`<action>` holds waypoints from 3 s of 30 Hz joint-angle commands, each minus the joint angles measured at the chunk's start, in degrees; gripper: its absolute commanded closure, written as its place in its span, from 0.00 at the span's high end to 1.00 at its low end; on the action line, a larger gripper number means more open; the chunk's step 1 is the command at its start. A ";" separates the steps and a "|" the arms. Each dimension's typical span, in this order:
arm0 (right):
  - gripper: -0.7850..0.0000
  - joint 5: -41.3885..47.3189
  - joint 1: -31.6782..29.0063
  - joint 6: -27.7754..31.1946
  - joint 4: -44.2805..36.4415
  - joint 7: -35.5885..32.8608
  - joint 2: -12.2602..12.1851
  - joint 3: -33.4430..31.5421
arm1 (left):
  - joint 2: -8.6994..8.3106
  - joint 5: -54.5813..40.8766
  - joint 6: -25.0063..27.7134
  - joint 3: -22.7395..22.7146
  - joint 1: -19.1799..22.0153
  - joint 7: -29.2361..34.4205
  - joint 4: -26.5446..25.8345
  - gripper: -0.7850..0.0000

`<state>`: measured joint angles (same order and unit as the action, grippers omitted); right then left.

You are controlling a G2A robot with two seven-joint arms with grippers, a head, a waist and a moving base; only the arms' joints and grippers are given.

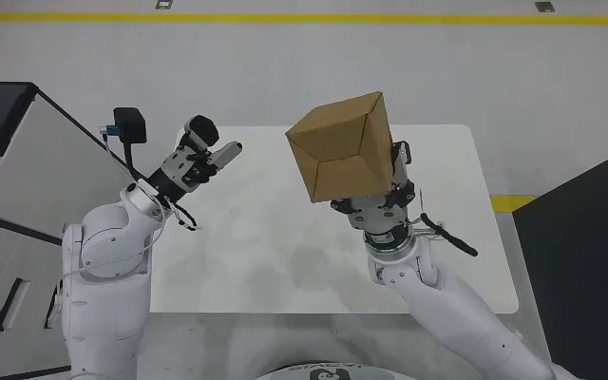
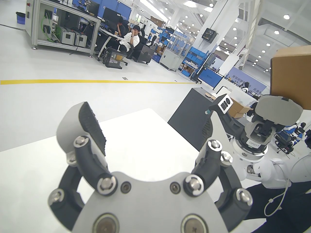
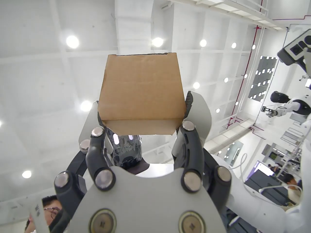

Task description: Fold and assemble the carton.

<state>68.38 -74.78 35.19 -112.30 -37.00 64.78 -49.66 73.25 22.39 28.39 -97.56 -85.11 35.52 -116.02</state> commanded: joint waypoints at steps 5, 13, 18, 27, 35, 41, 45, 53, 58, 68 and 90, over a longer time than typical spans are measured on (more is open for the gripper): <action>0.00 0.32 0.01 -0.03 0.04 -0.08 -0.01 0.02 | 0.00 0.00 0.00 0.00 0.00 0.00 0.00 1.00; 0.00 -11.04 -2.97 -0.20 -3.41 -0.62 -0.73 -6.36 | 0.00 0.00 0.00 0.00 0.00 0.00 0.00 1.00; 0.00 -24.94 -5.19 -1.28 -5.56 -2.60 -1.78 -13.03 | 0.00 0.00 0.00 0.00 0.00 0.00 0.00 1.00; 0.00 -31.69 -6.97 0.30 -7.06 -3.68 -2.29 -16.97 | 0.00 0.00 0.00 0.00 0.00 0.00 0.00 1.00; 0.00 -43.53 -8.11 0.02 -9.12 -8.06 -3.22 -23.19 | 0.00 0.00 0.00 0.00 0.00 0.00 0.00 1.00; 0.00 -53.36 -12.06 4.97 -12.66 -10.43 -4.22 -32.38 | 0.00 0.00 0.00 0.00 0.00 0.00 0.00 1.00; 0.00 -55.99 -14.98 9.25 -13.65 -8.61 -4.55 -38.22 | 0.00 0.00 0.00 0.00 0.00 0.00 0.00 1.00; 0.00 -56.77 -16.29 11.29 -13.50 -7.40 -4.59 -40.17 | 0.00 0.00 0.00 0.00 0.00 0.00 0.00 1.00; 0.00 -66.36 -16.06 11.47 -14.15 -8.66 -4.79 -43.27 | 0.00 0.00 0.00 0.00 0.00 0.00 0.00 1.00; 0.00 -84.32 -17.31 17.30 -12.34 -11.14 -5.72 -51.59 | 0.00 0.00 0.00 0.00 0.00 0.00 0.00 1.00; 0.00 -105.74 -6.99 19.45 -0.03 -2.64 -5.20 -40.06 | 0.00 0.00 0.00 0.00 0.00 0.00 0.00 1.00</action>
<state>-35.98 -83.38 54.58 -113.28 -40.31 59.51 -90.89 73.25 22.39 28.39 -97.56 -85.11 35.52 -116.02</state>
